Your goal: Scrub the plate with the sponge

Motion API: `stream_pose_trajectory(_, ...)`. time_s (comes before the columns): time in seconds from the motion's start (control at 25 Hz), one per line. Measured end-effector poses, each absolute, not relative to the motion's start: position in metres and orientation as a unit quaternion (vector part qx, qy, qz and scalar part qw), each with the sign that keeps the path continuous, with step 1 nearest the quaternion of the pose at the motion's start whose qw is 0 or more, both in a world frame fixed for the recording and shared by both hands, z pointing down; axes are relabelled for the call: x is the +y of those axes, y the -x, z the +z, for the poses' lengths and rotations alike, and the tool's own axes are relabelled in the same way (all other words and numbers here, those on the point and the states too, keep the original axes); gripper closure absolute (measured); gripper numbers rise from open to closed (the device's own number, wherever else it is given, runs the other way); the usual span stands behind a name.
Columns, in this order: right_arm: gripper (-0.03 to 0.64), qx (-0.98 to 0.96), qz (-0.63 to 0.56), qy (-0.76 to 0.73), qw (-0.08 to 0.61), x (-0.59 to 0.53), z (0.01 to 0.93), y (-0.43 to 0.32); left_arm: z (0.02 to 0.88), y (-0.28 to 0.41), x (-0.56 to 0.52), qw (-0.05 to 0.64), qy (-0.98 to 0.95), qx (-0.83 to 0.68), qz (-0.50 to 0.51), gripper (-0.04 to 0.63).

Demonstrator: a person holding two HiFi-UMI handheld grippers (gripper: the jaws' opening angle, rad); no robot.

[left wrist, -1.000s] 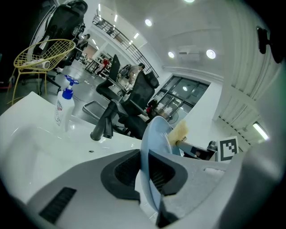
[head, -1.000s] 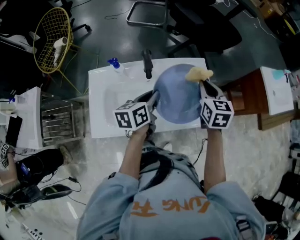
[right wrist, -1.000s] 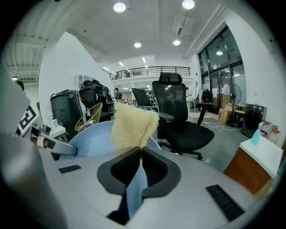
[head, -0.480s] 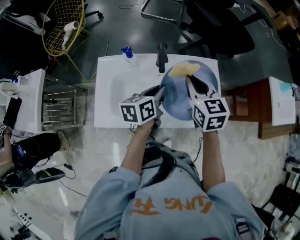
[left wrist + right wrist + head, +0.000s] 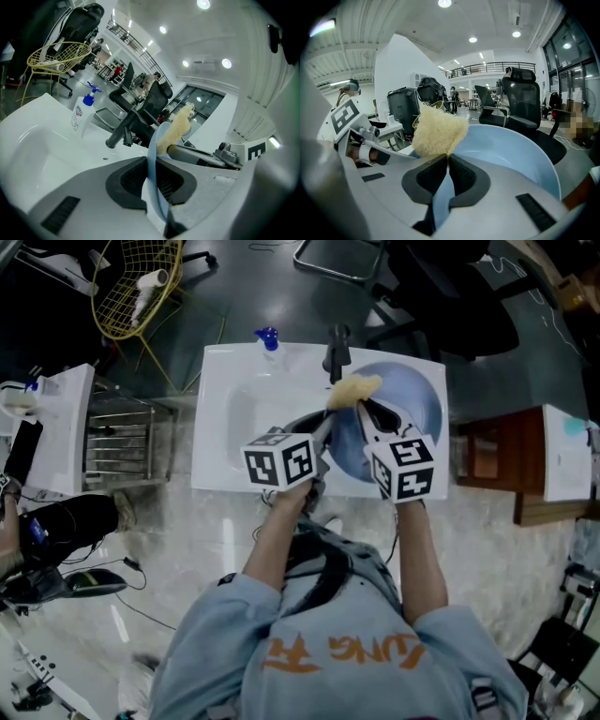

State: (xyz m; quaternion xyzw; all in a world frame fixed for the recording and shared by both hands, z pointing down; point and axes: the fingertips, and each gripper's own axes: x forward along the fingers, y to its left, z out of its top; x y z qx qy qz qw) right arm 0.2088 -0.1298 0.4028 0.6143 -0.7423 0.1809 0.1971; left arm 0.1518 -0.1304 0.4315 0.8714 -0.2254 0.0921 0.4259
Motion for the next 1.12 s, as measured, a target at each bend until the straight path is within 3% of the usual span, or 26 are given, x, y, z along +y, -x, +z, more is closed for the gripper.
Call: stream_pose_trajectory(1.12,0.598,-0.601,0.259,-0.728,0.206,-0.064,0.432,-0.341,0.443,-0.153,-0.131,0.432,-0.866,-0.232,0.097,0.557)
